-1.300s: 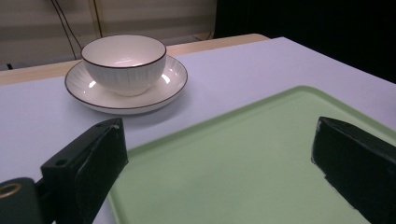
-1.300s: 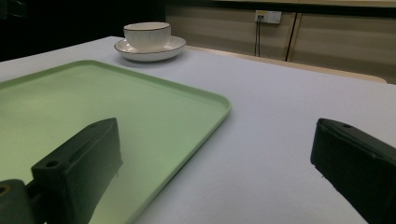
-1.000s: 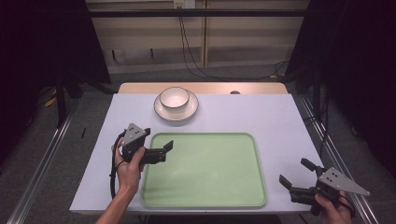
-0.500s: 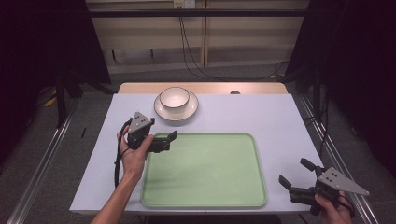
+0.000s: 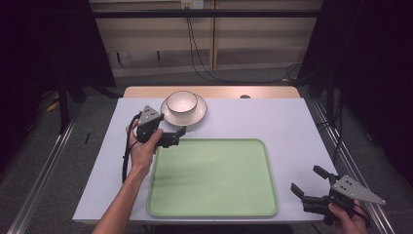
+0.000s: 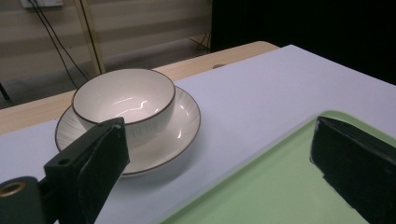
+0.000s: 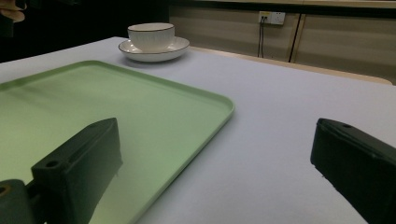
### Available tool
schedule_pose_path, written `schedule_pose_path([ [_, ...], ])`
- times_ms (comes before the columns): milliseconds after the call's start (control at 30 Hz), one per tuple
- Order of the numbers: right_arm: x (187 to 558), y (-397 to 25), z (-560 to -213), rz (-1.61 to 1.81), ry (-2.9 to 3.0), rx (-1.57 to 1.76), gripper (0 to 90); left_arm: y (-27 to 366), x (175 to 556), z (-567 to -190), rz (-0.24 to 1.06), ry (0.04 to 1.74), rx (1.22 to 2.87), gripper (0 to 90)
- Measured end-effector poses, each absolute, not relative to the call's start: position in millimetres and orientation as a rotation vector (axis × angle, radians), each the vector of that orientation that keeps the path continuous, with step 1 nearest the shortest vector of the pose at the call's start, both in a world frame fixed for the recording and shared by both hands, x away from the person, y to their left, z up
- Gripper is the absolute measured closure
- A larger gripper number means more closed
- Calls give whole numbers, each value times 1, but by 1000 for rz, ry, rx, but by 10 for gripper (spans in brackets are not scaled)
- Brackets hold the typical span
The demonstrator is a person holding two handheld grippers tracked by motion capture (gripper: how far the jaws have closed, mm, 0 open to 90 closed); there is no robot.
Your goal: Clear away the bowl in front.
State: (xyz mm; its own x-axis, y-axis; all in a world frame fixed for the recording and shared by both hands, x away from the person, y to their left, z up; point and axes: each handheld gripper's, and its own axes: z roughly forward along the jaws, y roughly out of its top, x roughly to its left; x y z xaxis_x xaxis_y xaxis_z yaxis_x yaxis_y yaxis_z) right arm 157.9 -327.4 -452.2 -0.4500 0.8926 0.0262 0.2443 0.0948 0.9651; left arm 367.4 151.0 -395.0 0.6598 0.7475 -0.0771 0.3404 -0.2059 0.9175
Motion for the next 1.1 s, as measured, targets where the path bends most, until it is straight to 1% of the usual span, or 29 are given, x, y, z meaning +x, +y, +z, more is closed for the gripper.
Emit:
schedule_pose_path([
  [67, 158, -327, -452, 1382, 1771, 1118, 16, 151, 371, -395, 463, 863, 1801, 44],
  [100, 158, -327, -452, 1382, 1780, 1116, 21, 152, 374, -395, 485, 869, 1810, 47],
  [267, 158, -327, -452, 1382, 1769, 1117, 23, 153, 389, -396, 492, 897, 1792, 50],
  [467, 158, -328, -452, 1385, 1774, 1112, 25, 153, 414, -395, 478, 937, 1836, 58],
  [733, 158, -328, -453, 1389, 1775, 1117, 29, 153, 433, -397, 476, 961, 1848, 63],
  [900, 158, -328, -453, 1387, 1778, 1112, 33, 151, 447, -405, 501, 984, 1873, 71],
  [1100, 158, -328, -453, 1393, 1786, 1109, 33, 152, 463, -404, 507, 1024, 1889, 78],
])
